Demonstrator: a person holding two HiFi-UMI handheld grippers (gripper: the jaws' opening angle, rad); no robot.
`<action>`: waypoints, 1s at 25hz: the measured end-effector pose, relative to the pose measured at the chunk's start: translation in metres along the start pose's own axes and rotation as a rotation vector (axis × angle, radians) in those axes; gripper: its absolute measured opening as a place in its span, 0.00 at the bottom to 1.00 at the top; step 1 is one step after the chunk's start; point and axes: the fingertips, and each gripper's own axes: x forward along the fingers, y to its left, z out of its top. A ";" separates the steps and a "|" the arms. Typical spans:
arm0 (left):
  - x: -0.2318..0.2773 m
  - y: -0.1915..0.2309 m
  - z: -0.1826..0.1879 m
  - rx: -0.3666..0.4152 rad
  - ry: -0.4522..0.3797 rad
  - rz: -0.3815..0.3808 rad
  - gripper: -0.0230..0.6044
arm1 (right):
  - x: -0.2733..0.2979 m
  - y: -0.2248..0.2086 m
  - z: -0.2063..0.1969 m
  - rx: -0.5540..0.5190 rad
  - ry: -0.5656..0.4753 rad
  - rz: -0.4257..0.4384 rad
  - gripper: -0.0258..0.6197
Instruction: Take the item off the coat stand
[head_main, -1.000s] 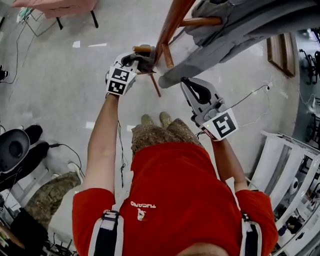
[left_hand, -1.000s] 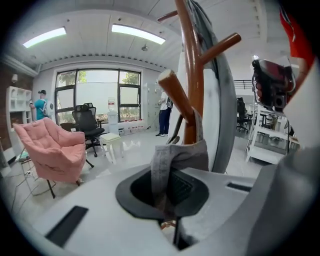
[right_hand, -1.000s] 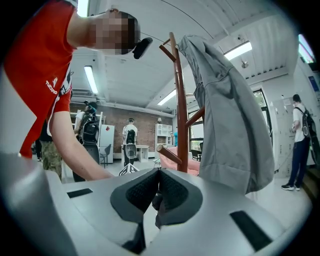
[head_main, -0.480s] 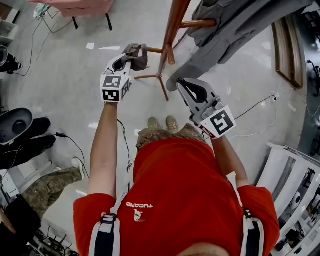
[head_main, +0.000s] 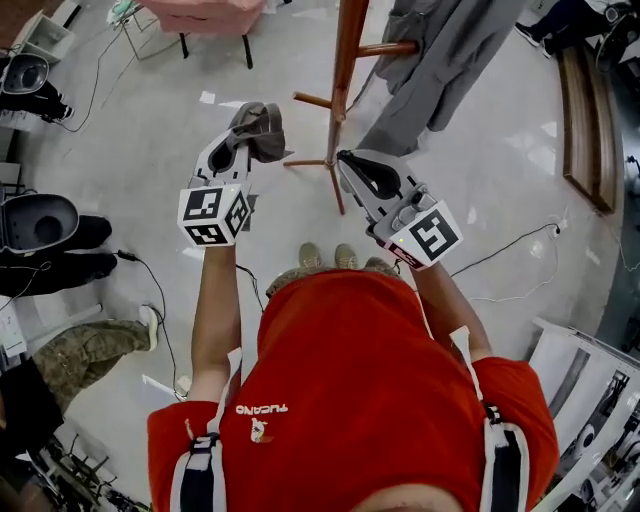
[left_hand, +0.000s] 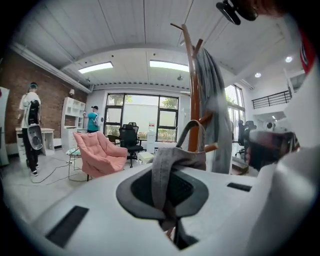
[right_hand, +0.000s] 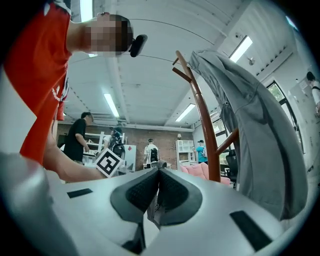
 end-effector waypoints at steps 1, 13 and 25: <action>-0.011 -0.004 0.010 -0.017 -0.015 0.007 0.06 | 0.000 0.000 0.004 0.002 -0.013 0.008 0.08; -0.077 -0.039 0.082 -0.023 -0.087 0.013 0.06 | 0.010 -0.011 0.044 0.011 -0.101 0.025 0.08; -0.076 -0.036 0.085 -0.032 -0.089 0.003 0.06 | 0.011 -0.011 0.047 -0.010 -0.092 -0.002 0.08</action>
